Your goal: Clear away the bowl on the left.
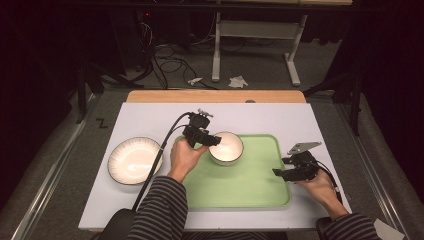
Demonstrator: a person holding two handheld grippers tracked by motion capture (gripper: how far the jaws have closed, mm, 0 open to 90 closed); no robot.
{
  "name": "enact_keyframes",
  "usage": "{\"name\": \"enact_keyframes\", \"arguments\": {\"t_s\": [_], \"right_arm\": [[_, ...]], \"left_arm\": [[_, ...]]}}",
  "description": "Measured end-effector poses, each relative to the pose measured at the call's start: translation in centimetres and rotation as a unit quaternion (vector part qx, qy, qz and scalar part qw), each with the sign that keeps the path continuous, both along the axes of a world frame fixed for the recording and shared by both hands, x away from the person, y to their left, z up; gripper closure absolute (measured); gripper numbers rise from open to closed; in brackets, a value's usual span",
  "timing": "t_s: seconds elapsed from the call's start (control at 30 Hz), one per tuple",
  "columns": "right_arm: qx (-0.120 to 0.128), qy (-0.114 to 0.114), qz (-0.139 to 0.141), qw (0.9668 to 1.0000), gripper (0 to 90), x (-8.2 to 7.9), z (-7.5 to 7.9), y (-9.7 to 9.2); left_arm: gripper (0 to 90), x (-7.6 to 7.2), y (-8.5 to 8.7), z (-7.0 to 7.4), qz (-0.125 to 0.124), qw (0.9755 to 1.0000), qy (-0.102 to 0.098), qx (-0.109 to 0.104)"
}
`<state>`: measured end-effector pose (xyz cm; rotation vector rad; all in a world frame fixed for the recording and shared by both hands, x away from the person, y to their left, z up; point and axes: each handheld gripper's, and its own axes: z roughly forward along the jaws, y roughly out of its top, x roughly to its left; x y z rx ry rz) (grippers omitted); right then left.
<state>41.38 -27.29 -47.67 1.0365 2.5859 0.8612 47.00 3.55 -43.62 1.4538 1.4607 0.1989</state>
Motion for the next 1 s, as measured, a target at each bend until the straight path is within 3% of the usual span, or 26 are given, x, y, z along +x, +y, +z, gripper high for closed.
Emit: {"name": "enact_keyframes", "arguments": {"t_s": [0.27, 0.53, 0.77, 1.0], "right_arm": [[0.002, 0.0, -0.003, 1.0, 40.2, 0.0, 0.0, -0.1], [0.003, -0.003, 0.001, 1.0, 40.3, -0.1, 0.1, 0.0], [-0.001, -0.004, 0.001, 1.0, 40.3, -0.1, 0.1, -0.1], [-0.004, -0.005, 0.003, 1.0, 40.1, -0.3, 0.1, 0.0]], "left_arm": [[41.6, -0.9, 0.4, 0.4, -0.007, 0.9997, -0.009, 0.021], [42.0, -1.6, 1.1, 0.6, 0.0, 0.9998, -0.014, 0.01], [42.2, -2.4, 1.6, 1.7, -0.004, 0.9998, -0.019, 0.001], [41.8, -3.4, 2.1, 2.5, -0.009, 0.9995, -0.028, 0.009]]}}
